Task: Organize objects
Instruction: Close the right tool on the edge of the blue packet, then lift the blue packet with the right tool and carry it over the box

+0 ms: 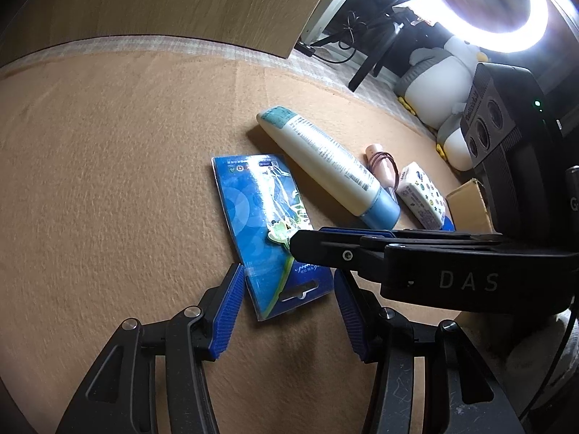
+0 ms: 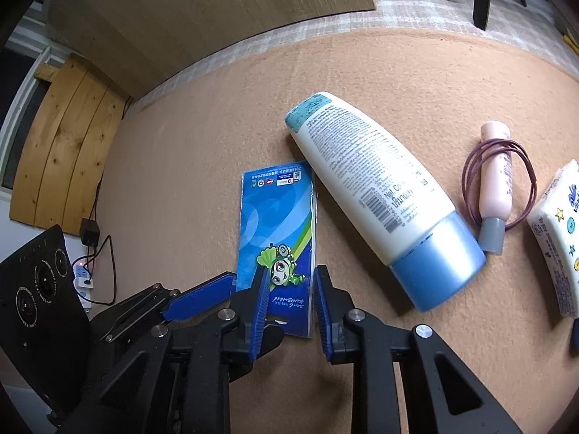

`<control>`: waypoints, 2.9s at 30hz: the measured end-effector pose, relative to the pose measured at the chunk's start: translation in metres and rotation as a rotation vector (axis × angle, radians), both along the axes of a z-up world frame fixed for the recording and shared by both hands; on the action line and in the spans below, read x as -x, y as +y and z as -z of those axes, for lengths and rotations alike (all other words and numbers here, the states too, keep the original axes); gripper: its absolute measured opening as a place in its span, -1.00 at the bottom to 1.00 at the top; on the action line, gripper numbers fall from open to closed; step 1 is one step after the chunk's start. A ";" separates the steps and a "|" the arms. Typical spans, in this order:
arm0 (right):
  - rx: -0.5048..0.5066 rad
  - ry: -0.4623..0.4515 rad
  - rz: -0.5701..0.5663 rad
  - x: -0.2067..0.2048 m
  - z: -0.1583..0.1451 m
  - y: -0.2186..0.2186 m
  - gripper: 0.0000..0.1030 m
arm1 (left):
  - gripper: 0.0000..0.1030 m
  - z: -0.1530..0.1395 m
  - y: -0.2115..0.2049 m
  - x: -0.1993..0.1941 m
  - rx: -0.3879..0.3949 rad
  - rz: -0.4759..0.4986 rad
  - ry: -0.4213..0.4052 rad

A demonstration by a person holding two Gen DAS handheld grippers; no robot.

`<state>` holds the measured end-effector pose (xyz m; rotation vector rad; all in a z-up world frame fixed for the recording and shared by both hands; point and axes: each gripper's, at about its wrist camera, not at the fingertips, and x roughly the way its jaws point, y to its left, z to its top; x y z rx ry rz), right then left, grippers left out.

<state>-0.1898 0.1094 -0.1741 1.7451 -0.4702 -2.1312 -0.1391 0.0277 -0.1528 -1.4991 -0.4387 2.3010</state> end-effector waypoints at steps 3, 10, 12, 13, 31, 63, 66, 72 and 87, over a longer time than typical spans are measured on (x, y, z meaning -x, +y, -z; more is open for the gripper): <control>-0.005 0.011 0.000 -0.005 -0.002 0.001 -0.56 | 0.04 0.000 0.003 -0.005 -0.003 -0.004 0.000; 0.010 0.014 0.006 -0.027 -0.003 0.010 -0.57 | -0.02 0.000 0.012 -0.025 -0.014 0.009 -0.001; 0.027 0.013 0.022 -0.035 -0.003 0.015 -0.57 | -0.07 -0.001 0.014 -0.032 -0.018 0.016 -0.001; 0.030 0.016 0.025 -0.039 -0.003 0.017 -0.57 | -0.07 -0.001 0.017 -0.035 -0.018 0.020 0.001; -0.065 0.015 0.027 -0.095 -0.005 0.050 -0.57 | -0.10 0.004 0.074 -0.081 -0.062 0.134 -0.033; -0.453 0.086 -0.085 -0.097 -0.007 0.000 0.22 | -0.07 -0.002 -0.007 -0.110 -0.069 -0.021 -0.034; -0.458 0.087 -0.089 -0.097 -0.007 -0.001 0.22 | -0.07 -0.004 -0.010 -0.112 -0.072 -0.027 -0.027; -0.468 0.101 -0.104 -0.099 -0.010 0.001 0.02 | -0.07 -0.006 -0.010 -0.114 -0.076 -0.027 -0.023; -0.410 0.138 -0.023 -0.118 -0.029 0.040 0.00 | -0.07 -0.008 0.013 -0.116 -0.053 0.009 -0.026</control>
